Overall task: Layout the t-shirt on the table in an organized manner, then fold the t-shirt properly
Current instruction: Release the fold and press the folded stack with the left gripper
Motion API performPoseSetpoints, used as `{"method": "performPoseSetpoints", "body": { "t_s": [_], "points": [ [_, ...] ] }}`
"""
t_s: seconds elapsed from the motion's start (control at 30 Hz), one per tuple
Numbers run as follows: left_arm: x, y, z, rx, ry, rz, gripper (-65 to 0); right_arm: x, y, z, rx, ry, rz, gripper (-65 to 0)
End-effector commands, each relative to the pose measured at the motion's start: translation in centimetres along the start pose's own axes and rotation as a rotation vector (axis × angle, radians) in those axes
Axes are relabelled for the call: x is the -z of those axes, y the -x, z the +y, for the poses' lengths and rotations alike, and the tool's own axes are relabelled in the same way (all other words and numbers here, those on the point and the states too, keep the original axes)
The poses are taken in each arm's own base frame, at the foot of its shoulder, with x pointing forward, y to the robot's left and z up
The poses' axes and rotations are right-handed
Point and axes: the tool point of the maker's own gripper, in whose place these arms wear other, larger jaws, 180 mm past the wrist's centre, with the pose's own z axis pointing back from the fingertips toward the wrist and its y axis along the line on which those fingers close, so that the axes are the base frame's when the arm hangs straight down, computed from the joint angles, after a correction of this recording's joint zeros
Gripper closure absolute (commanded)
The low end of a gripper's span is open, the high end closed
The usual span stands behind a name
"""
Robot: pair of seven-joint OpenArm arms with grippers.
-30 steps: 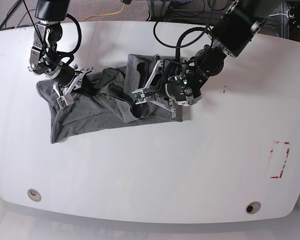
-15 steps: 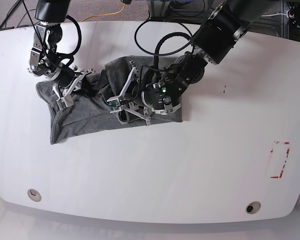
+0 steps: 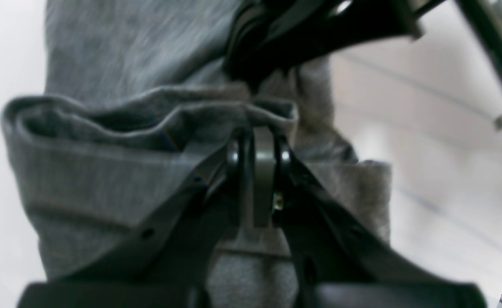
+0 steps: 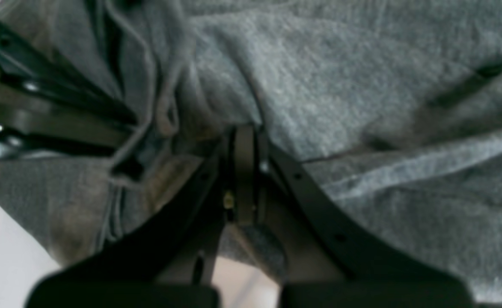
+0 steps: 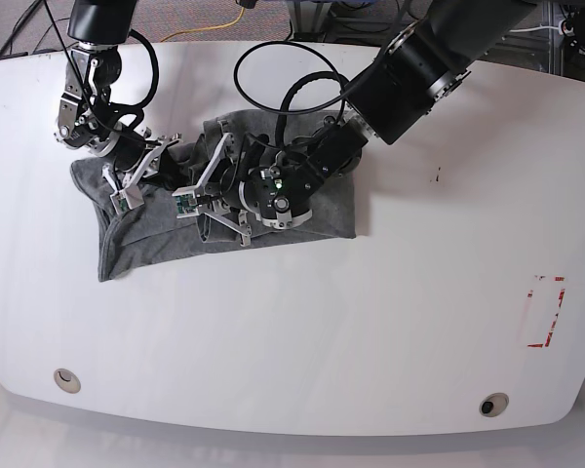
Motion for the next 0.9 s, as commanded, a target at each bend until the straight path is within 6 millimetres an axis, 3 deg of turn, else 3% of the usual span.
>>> {"method": "performPoseSetpoints", "body": {
  "t_s": [0.0, 0.2, 0.47, 0.6, 0.87],
  "points": [
    [-2.2, -4.0, 2.1, 0.017, -0.058, -0.121, -1.8, -0.5, 2.4, -1.5, -0.022, 0.068, 0.128, -0.5],
    [-6.2, -3.3, 5.9, -0.029, -0.176, -0.187, -1.8, -0.4, 2.3, -1.5, -0.022, 0.068, 0.126, -0.5],
    [-8.3, 1.0, 8.3, -0.097, -0.252, -0.147, -2.1, -0.4, 1.9, -1.6, -0.026, 0.069, 0.119, -0.5],
    [-8.6, 3.0, 7.7, -0.094, -0.25, -0.114, -1.9, -0.3, 1.6, -1.6, -0.028, 0.069, 0.114, -0.5],
    [-10.2, 4.3, 4.2, -0.059, -0.248, -0.137, -2.1, -0.2, 1.6, -1.5, -0.028, 0.067, 0.114, -0.5]
  ]
}}
